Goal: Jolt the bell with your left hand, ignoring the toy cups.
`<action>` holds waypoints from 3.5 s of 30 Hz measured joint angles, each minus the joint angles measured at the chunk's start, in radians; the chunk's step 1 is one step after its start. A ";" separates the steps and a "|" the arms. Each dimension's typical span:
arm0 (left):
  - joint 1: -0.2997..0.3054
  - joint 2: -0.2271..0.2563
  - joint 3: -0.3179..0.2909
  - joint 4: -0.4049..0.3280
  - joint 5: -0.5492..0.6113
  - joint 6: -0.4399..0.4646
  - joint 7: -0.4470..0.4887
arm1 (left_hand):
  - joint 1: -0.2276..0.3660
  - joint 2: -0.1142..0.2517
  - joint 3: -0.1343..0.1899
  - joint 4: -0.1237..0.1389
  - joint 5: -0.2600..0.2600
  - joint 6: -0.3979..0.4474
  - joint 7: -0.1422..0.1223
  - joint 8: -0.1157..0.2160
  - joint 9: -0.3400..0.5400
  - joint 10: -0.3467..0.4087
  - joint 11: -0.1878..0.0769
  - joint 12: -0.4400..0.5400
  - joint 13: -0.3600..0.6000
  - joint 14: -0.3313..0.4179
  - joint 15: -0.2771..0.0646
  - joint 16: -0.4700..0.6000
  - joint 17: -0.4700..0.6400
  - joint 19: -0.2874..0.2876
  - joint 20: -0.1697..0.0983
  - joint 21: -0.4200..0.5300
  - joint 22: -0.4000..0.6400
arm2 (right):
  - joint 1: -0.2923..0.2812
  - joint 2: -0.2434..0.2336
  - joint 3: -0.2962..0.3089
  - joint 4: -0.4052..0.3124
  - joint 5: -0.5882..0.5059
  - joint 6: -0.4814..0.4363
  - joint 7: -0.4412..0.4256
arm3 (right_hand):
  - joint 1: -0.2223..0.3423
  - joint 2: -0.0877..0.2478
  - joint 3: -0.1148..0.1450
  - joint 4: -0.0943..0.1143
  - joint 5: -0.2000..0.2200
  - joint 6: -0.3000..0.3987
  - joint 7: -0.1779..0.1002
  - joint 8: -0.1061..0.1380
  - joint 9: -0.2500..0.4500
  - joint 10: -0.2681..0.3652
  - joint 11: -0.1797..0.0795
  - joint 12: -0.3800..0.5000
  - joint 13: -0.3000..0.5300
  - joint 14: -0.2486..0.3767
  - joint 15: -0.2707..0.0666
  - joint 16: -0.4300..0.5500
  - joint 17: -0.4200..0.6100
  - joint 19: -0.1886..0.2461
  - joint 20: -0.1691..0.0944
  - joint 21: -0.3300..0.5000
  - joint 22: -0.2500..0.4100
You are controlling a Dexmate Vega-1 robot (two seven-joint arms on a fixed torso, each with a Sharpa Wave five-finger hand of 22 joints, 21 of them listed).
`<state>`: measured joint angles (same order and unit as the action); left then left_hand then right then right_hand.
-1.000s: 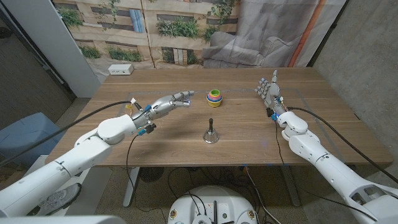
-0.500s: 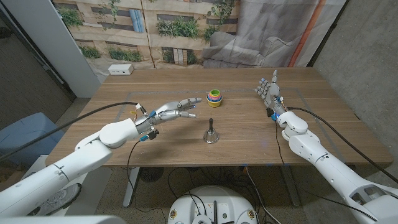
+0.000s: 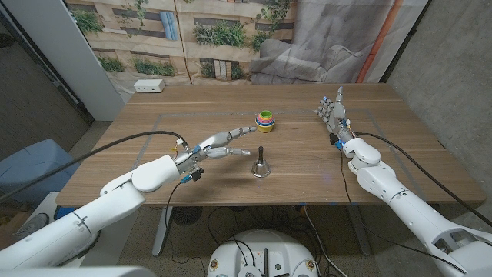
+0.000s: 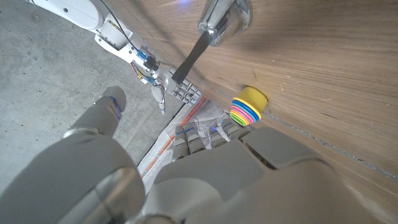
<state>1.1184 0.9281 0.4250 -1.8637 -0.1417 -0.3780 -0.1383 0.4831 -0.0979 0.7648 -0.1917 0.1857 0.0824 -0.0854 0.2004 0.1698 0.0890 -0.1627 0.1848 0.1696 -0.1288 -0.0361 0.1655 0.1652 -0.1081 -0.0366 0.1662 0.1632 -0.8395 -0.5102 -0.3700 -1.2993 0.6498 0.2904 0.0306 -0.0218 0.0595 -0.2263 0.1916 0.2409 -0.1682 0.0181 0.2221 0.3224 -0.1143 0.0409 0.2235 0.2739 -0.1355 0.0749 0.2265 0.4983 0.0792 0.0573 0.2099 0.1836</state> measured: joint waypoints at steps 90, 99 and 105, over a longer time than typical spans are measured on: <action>-0.054 -0.217 0.154 0.112 0.141 0.150 0.240 | 0.383 0.026 -0.140 0.010 -0.005 0.630 0.040 0.029 0.000 0.651 -0.039 0.041 0.000 0.486 -0.005 0.031 -0.002 0.342 0.021 0.035 0.002 | 0.000 0.000 0.000 0.001 0.000 0.000 0.000 | 0.000 0.000 0.000 0.000 0.000 0.000 0.000 0.000 0.000 0.000 0.000 0.000 0.000 0.000 0.000 0.000 0.000 0.000 0.000 0.000 0.000; -0.056 -0.227 0.156 0.108 0.137 0.149 0.251 | 0.415 0.042 -0.166 0.011 -0.005 0.720 0.030 0.029 0.004 0.728 -0.048 0.033 0.000 0.522 -0.007 0.031 -0.002 0.364 0.026 0.035 0.002 | 0.000 0.000 0.000 0.001 0.000 0.000 0.000 | 0.000 0.000 0.000 0.000 0.000 0.000 0.000 0.000 0.000 0.000 0.000 0.000 0.000 0.000 0.000 0.000 0.000 0.000 0.000 0.000 0.000; -0.045 -0.231 0.149 0.100 0.147 0.149 0.282 | 0.421 0.047 -0.177 0.013 -0.005 0.753 0.034 0.025 0.005 0.764 -0.048 0.033 0.000 0.543 -0.009 0.031 -0.002 0.380 0.028 0.035 0.002 | 0.000 0.000 0.000 0.000 0.000 0.000 0.000 | 0.000 0.000 0.000 0.000 0.000 0.000 0.000 0.000 0.000 0.000 0.000 0.000 0.000 0.000 0.000 0.000 0.000 0.000 0.000 0.000 0.000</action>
<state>1.0729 0.6974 0.5743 -1.7638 0.0052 -0.2287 0.1441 0.9041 -0.0506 0.5880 -0.1782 0.1810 0.8349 -0.0517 0.2251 0.1750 0.8525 -0.2107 0.2180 0.1695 0.4145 -0.0453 0.1965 0.1630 0.2719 -0.0090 0.2011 0.1654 -0.8395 -0.5103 -0.3700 -1.2990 0.6494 0.2908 0.0305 -0.0218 0.0595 -0.2263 0.1916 0.2408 -0.1682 0.0181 0.2221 0.3223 -0.1143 0.0409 0.2235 0.2741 -0.1353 0.0751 0.2265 0.4982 0.0792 0.0572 0.2099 0.1835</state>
